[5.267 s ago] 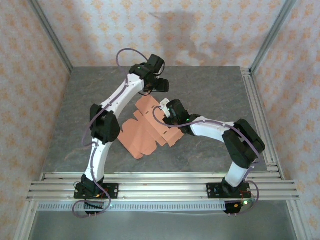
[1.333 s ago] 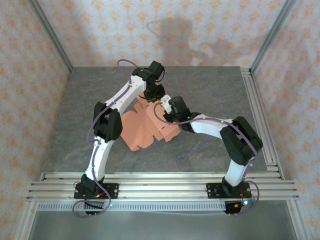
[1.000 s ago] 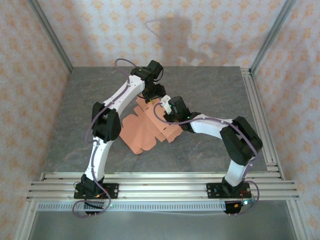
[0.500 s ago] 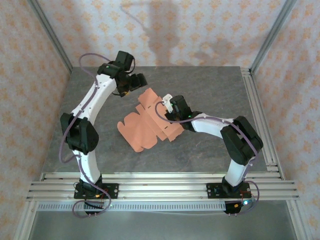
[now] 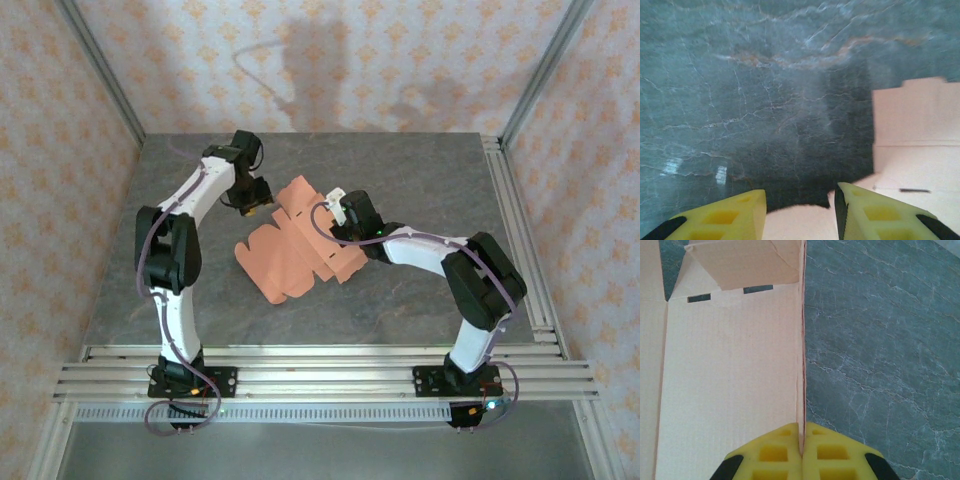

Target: Fold the paper box

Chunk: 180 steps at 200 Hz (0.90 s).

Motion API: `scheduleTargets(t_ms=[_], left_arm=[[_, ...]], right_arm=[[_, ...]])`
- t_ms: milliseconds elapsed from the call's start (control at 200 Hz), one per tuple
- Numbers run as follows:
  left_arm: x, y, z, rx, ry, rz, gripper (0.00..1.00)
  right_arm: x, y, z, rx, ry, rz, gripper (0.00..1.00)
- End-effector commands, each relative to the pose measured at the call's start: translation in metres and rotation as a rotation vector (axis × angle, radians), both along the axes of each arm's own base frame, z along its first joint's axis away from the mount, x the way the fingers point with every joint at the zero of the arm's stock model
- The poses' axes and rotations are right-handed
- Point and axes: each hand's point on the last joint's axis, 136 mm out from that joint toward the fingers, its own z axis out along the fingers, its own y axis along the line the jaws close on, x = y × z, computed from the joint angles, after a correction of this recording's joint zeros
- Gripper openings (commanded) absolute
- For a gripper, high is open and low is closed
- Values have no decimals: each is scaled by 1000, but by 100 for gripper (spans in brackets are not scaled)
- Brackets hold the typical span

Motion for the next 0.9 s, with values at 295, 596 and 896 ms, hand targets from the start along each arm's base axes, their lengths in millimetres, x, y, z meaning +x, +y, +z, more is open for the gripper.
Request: scheduleTargets(t_ms=[295, 596, 896], left_arm=[[-1, -7, -28, -26, 46, -26, 41], [-14, -31, -4, -137, 18, -80, 40], [-29, -48, -6, -185, 27, -119, 40]], right_arm=[[7, 3, 25, 40, -32, -12, 0], [7, 3, 25, 42, -34, -11, 0], [6, 5, 23, 51, -26, -3, 0]])
